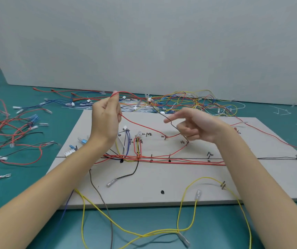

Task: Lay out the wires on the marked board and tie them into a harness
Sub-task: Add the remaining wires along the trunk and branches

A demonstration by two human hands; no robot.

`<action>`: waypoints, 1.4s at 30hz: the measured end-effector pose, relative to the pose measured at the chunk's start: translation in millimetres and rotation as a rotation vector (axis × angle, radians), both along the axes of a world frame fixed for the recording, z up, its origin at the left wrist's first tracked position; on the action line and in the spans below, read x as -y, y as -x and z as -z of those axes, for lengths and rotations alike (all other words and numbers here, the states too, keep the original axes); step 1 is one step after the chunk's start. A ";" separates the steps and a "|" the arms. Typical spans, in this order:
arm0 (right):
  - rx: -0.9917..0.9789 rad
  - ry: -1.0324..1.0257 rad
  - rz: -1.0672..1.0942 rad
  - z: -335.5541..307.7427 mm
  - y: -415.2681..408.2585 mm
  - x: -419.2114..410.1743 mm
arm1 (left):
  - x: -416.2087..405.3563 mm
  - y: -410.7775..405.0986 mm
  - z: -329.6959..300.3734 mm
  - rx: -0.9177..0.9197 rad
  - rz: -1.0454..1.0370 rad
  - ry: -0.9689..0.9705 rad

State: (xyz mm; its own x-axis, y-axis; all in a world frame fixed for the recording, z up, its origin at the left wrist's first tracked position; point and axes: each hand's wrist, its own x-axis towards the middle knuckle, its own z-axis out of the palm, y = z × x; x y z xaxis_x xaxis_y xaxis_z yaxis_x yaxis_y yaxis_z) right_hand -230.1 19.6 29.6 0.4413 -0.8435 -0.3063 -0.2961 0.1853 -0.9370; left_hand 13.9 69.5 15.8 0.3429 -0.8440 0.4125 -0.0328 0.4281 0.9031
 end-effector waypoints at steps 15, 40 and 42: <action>-0.485 0.338 0.062 7.8 32.6 -24.6 | -1.7 3.1 5.2 0.023 0.034 -0.042; -0.604 0.523 0.144 20.4 18.2 -36.8 | -51.3 4.4 -48.0 0.370 -0.021 0.307; -0.647 0.548 0.132 19.5 15.8 -36.9 | -63.0 10.1 -56.9 0.392 0.024 0.369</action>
